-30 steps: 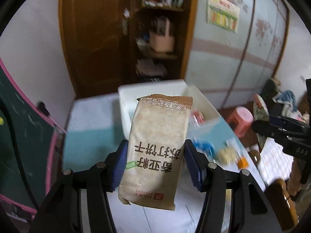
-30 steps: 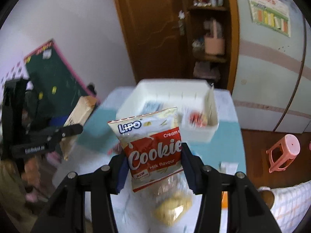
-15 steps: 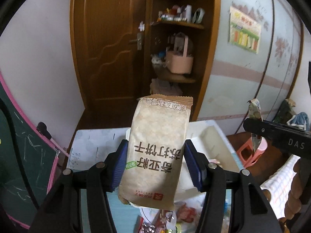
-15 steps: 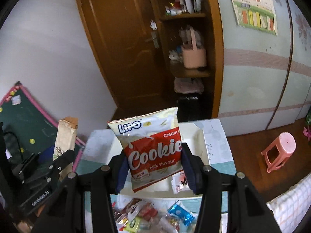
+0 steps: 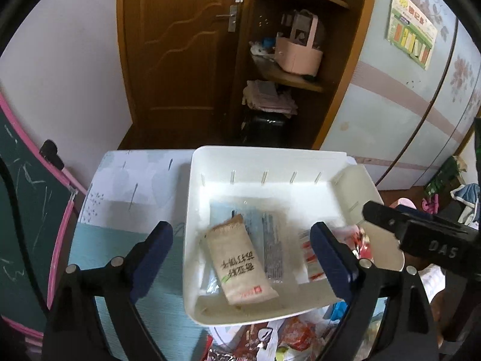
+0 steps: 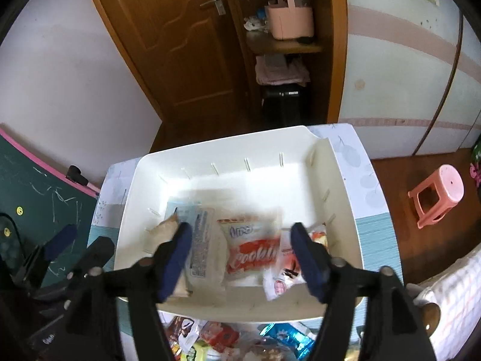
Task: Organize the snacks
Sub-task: 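Withdraw both tools from the basket back toward the remaining snacks, then grasp the large clear printed bag with left tool while right tool grips the orange-white bar, then lift both items into the white basket and open both tools, then withdraw both tools from the basket, then grasp the clear bag of yellow puffs with right tool while left tool moves toward chocolate packets, then close left tool on the clear bag of chocolate pieces while right tool holds the puffs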
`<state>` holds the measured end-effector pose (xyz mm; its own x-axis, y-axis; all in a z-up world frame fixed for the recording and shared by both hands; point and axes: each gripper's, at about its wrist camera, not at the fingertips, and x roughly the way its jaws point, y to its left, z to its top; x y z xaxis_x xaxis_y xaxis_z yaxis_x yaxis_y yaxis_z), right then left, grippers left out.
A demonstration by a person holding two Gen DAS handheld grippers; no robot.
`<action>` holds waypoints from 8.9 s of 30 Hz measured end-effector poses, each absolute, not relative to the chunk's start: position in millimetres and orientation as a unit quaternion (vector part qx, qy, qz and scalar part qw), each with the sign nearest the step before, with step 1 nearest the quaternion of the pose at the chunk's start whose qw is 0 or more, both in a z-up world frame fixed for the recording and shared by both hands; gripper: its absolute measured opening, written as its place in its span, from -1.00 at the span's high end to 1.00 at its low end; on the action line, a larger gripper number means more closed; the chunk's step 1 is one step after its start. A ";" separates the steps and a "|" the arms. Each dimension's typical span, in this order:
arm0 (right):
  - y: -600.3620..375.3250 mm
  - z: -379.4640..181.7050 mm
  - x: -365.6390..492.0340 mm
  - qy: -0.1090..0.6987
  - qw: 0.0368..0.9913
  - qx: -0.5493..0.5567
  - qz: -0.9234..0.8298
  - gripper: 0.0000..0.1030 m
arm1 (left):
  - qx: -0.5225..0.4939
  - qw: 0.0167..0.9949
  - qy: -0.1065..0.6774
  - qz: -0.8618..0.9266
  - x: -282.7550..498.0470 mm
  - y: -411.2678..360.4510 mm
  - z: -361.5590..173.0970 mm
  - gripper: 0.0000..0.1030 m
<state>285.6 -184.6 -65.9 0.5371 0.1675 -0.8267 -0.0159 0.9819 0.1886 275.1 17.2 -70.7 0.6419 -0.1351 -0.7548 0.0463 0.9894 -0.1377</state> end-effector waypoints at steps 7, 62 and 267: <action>-189.4 -53.9 265.7 0.472 0.876 0.078 0.065 -0.46 | -0.063 0.923 0.376 -0.049 240.7 26.9 -58.4 -0.78; -325.6 -195.9 78.8 0.542 0.838 0.042 -0.038 -0.27 | 0.022 0.807 0.564 -0.173 121.5 -118.5 -225.9 -0.79; -218.4 -201.2 62.7 0.563 0.825 0.052 0.011 -0.19 | 0.069 0.818 0.558 -0.125 184.8 30.4 -228.2 -0.85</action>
<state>62.7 -218.4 -201.2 0.3655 0.0765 -0.9277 0.0399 0.9944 0.0978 184.8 30.4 -228.2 0.3468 -0.1279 -0.9292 0.2812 0.9593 -0.0271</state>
